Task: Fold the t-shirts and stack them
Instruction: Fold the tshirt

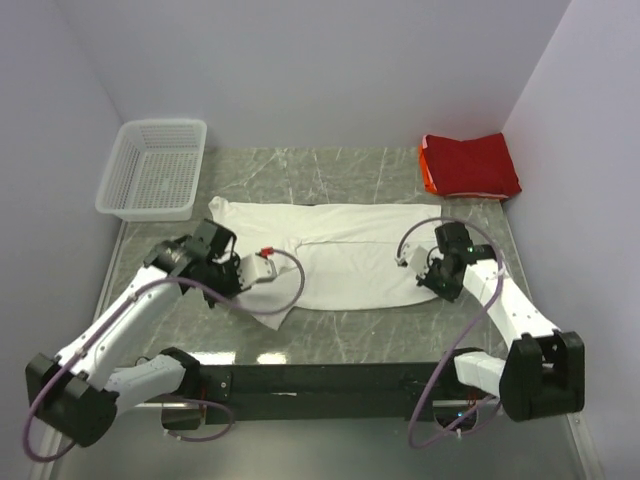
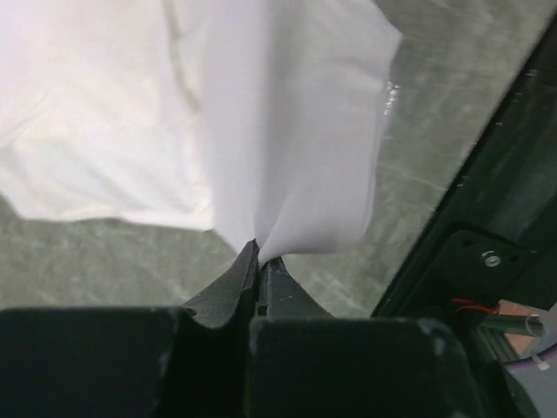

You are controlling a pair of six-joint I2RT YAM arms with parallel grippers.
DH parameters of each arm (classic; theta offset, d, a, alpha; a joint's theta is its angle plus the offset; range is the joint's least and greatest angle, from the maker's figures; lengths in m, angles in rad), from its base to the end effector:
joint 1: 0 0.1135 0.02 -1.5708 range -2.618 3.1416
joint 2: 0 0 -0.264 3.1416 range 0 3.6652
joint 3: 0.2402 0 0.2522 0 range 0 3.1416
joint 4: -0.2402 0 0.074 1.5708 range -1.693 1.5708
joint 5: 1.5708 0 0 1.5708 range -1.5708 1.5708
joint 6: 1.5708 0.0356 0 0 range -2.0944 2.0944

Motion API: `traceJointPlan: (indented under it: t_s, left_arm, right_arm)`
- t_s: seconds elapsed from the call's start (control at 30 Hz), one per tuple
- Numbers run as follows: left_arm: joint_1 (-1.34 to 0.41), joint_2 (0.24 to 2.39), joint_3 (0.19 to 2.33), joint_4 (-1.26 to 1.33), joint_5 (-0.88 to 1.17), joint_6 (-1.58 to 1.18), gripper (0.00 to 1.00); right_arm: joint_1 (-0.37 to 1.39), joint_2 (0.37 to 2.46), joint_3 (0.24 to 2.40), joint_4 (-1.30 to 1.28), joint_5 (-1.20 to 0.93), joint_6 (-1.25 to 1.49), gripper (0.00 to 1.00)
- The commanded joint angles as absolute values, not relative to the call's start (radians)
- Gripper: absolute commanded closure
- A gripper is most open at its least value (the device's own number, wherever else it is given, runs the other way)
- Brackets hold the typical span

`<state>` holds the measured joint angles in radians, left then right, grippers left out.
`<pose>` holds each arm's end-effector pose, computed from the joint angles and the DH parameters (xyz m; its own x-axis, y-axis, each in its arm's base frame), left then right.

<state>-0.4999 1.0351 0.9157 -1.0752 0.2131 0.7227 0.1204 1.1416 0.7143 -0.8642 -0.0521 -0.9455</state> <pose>0.1505 -0.0908 0.2697 -0.2572 0.8771 -0.4057 0.9424 0.3205 0.0955 0.1866 0.0244 0.2013 -0.4498 -0.8700 -0.2020 -0.8523 0.4857 -0.1942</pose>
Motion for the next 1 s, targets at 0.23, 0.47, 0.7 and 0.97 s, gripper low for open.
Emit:
traceJointPlan:
  t_s: [0.23, 0.47, 0.7, 0.97]
  left_arm:
    - [-0.241, 1.365, 1.282, -1.089, 0.344, 0.879, 1.0]
    - [-0.195, 1.619, 1.518, -1.065, 0.347, 0.882, 1.0]
    - [-0.19, 1.808, 1.73, -1.054, 0.318, 0.897, 1.0]
    - [-0.19, 1.942, 1.842, -1.039, 0.304, 0.92, 0.99]
  right_arm:
    - [0.023, 1.37, 1.044, -0.923, -0.103, -1.026, 1.0]
    - [0.008, 1.555, 1.251, -0.939, -0.095, -1.043, 1.0]
    - [0.005, 1.704, 1.39, -0.954, -0.074, -1.075, 1.0]
    - [0.005, 1.822, 1.503, -0.968, -0.064, -1.083, 1.0]
